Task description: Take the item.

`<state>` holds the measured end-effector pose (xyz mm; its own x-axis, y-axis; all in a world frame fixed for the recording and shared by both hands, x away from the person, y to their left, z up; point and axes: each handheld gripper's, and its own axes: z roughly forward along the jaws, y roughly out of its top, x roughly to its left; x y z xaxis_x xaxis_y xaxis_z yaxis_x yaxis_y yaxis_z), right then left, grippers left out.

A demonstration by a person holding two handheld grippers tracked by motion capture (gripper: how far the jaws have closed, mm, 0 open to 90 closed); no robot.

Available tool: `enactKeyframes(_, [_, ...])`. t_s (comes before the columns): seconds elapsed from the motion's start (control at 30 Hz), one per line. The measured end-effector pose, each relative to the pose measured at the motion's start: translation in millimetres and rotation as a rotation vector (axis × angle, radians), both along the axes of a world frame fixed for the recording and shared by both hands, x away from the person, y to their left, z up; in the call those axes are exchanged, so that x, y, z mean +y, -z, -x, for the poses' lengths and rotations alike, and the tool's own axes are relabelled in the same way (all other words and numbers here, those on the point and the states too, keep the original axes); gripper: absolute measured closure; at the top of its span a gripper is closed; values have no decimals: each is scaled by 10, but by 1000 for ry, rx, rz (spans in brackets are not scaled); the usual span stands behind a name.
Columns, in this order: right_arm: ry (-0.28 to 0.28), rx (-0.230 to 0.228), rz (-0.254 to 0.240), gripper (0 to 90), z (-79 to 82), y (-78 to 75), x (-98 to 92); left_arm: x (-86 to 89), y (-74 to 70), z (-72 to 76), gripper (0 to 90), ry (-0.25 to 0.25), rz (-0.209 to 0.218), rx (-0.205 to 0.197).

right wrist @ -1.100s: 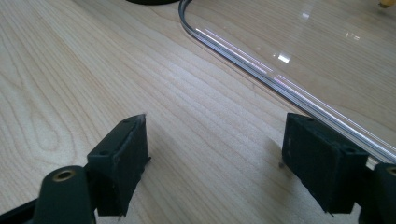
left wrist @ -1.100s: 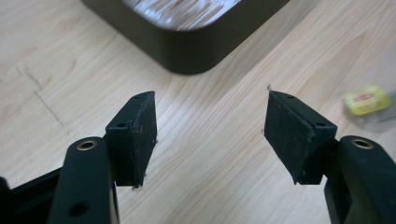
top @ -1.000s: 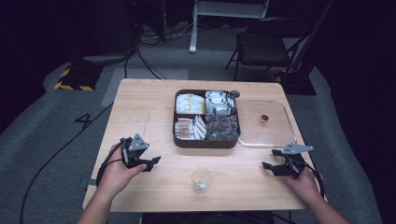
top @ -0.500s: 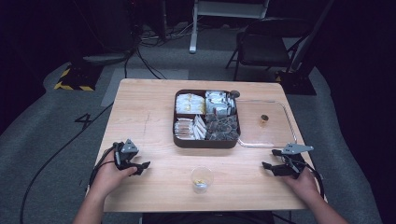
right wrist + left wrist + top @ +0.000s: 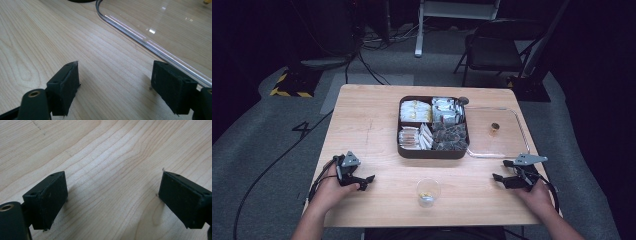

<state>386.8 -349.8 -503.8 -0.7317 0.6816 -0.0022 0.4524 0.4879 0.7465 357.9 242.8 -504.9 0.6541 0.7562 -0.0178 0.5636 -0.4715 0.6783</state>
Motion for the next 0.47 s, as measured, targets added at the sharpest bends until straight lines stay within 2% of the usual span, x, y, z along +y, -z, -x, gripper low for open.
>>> enactKeyframes(0.17, [0,0,0,227,0,0,0,-58,9,-8,1,-1,-11,16])
enactKeyframes(0.47, [1,-2,4,219,1,-1,2,-58,9,-8,2,-1,-11,16])
